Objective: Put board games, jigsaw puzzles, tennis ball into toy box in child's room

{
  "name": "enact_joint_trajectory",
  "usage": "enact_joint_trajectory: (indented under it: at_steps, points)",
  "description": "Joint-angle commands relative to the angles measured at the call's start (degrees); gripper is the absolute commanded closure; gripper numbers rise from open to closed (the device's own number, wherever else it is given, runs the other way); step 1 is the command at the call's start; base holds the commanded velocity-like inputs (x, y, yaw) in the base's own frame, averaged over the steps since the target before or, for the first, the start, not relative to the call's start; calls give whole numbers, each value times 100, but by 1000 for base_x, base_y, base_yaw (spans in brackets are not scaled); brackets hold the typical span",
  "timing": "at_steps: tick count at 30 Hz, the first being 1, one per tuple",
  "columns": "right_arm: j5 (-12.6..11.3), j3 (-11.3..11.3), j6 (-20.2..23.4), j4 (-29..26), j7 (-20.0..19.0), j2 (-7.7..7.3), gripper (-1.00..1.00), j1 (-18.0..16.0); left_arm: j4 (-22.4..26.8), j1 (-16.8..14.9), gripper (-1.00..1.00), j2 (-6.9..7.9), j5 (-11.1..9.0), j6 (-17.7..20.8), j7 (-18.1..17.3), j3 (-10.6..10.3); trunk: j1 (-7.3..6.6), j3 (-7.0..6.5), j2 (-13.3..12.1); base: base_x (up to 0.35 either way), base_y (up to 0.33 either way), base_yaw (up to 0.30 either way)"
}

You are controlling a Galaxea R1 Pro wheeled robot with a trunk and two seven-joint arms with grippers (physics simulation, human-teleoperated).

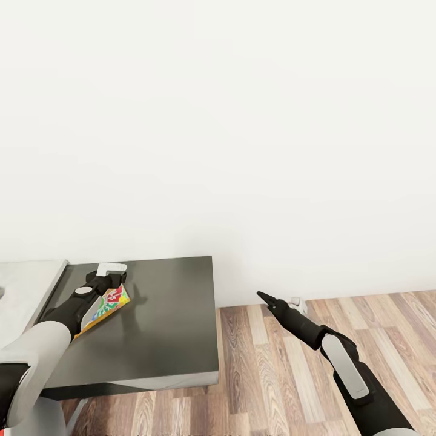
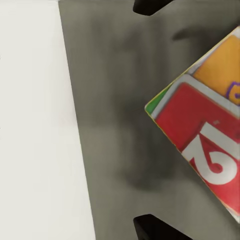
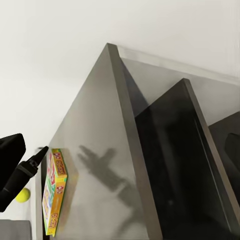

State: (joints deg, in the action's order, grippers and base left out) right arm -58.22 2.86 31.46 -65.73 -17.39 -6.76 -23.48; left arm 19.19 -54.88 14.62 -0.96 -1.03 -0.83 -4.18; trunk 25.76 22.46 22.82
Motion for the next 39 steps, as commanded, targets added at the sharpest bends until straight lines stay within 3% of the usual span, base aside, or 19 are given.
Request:
enact_joint_trajectory:
  at_steps: [1, 39]
  points:
    - [-22, 4, 18, -1, -1, -3, -100, -2, -3, -5, -100, 6, -10, -11, 4, -44, 3, 18, 10, 0, 0, 0]
    - [-14, 4, 2, -1, -4, 2, -100, -3, -21, -5, -100, -10, -10, 28, -4, -48, 3, 372, 10, 0, 0, 0]
